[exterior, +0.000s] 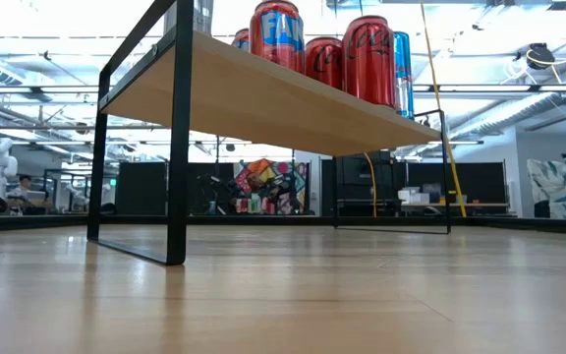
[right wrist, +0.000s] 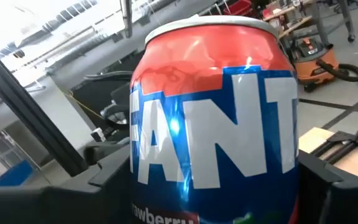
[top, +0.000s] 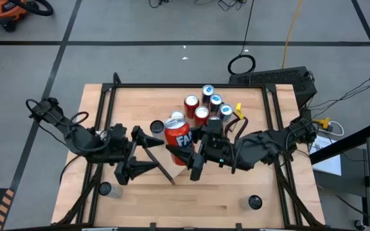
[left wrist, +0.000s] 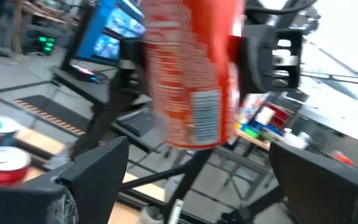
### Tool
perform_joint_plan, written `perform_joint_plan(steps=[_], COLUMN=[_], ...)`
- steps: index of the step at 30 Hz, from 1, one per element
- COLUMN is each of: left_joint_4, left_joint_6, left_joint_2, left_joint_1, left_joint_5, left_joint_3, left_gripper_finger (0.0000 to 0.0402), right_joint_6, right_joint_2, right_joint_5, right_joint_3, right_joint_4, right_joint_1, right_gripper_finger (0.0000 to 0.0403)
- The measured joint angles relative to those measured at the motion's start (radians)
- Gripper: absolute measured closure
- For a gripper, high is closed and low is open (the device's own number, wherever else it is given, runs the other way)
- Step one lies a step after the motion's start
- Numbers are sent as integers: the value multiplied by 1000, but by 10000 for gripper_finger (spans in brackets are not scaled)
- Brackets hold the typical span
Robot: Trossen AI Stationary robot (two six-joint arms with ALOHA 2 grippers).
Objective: Place canned beverage on shelf
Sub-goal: Put the orange soda can on the shelf
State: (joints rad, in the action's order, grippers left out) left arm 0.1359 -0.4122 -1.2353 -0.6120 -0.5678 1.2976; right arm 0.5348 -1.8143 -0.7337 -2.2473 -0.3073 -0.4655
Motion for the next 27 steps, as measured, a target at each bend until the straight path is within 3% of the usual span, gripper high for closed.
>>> perform_joint_plan(steps=[9,20,27], left_joint_4=[14,24,142], left_joint_6=[-104,-78,-80], left_joint_2=[-7,-7,-46], left_joint_1=[91,192,235], left_joint_5=[209,364,468], left_joint_3=[0,-1,-1], left_gripper_finger=[3,3,3], right_joint_6=[-6,-1,2], right_joint_2=[0,-3,-29], right_joint_5=[130,136,137], right_joint_3=[0,0,0], right_joint_4=[20,50,70], right_joint_1=[32,48,59], right_gripper_finger=[129,128,128])
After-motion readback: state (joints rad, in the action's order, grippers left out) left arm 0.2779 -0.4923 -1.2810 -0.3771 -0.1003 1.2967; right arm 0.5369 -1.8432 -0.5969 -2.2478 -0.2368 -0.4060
